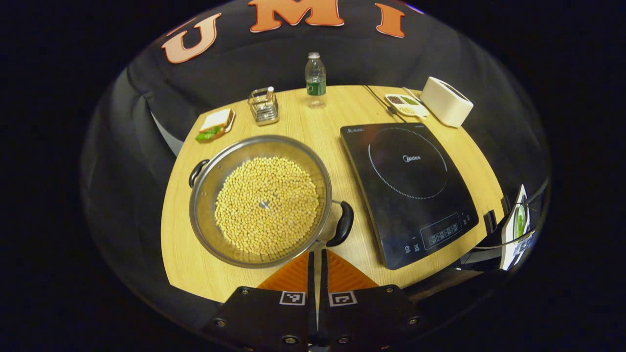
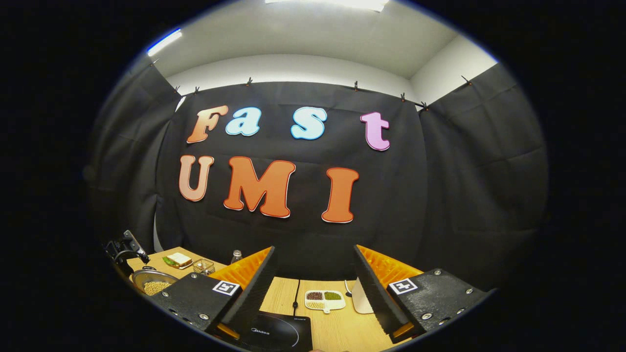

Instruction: First push the handle of the pot to place it horizontally, then grasp the pot with both hands and set it on the induction cooktop.

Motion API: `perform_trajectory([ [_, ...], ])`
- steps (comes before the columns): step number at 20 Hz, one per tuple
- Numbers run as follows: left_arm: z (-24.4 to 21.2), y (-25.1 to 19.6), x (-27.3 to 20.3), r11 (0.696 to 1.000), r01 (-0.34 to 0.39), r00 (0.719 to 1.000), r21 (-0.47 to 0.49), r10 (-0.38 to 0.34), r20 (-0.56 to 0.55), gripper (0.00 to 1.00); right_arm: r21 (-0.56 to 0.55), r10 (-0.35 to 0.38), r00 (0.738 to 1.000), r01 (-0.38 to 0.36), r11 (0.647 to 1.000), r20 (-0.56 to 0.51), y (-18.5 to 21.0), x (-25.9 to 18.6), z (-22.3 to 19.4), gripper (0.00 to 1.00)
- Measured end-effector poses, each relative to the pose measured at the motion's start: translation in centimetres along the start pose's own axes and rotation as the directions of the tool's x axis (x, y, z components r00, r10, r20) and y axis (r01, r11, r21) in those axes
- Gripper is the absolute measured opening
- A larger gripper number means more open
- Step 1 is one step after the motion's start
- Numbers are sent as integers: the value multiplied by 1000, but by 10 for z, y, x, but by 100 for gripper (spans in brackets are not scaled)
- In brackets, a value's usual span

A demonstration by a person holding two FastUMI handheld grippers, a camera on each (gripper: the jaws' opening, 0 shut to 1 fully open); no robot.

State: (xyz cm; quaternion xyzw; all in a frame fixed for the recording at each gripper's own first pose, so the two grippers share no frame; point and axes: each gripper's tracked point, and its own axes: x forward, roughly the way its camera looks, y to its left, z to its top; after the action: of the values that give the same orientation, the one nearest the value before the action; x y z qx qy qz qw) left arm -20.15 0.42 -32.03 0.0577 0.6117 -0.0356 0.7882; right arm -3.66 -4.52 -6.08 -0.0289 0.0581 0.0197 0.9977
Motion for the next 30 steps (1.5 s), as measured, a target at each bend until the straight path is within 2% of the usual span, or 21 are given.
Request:
perform_trajectory([
  [5,-38,-4,27,997,5,993,-74,-13,-119,2,5,34,999,-34,999,-27,-13,0,-21,95],
  [10,-41,-4,45,995,-12,986,-100,-5,-166,3,7,70,995,-70,998,-65,-28,-4,-42,95],
  [13,-35,-7,53,998,3,984,-56,-13,-176,3,-14,35,997,-36,999,-73,-40,-8,-46,96],
  [17,-26,-10,68,999,38,978,-3,-38,-206,3,-9,-53,994,53,999,-96,-42,-12,-51,95],
  [22,-20,-19,82,995,99,966,-12,-99,-240,2,-35,-131,985,128,991,-111,-35,-18,-50,95],
  [26,-14,-25,88,991,128,957,-50,-137,-257,2,-56,-160,979,154,986,-124,-26,-17,-48,95],
  [30,-7,-30,94,990,138,953,-34,-143,-267,1,-66,-163,977,155,986,-140,-17,-10,-48,95],
])
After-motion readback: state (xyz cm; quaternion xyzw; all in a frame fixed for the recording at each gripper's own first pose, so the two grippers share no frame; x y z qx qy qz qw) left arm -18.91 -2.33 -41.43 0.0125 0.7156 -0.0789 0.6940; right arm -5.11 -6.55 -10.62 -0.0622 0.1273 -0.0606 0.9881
